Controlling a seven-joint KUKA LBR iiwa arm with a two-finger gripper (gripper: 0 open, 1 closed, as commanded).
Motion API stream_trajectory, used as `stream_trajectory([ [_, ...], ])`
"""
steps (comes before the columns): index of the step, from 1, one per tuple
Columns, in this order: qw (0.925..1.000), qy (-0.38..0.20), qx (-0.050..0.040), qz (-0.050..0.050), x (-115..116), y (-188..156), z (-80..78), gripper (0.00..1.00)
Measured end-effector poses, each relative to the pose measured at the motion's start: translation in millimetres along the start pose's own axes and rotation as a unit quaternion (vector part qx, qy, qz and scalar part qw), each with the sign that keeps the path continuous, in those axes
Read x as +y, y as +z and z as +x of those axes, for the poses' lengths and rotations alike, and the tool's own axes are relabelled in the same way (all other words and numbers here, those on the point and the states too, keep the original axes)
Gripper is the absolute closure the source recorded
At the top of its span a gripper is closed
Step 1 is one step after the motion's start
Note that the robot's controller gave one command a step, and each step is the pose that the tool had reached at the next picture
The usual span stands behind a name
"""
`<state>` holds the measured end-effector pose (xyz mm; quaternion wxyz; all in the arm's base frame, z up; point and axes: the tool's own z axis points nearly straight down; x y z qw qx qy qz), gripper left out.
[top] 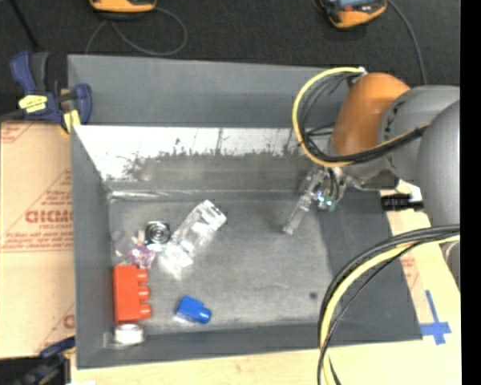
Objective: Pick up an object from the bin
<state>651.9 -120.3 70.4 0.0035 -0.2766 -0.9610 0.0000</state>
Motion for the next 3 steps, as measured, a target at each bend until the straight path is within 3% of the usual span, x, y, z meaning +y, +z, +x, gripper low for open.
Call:
stream_trajectory([
  [1, 1.0000, -0.003, -0.0053, -0.001, 1, -1, -1.4, 1.00],
  [2, 1.0000, -0.003, -0.0077, -0.001, 1, -30, -3.8, 1.00],
  [3, 0.9999, -0.005, -0.0097, -0.003, 1, -105, -6.7, 1.00],
])
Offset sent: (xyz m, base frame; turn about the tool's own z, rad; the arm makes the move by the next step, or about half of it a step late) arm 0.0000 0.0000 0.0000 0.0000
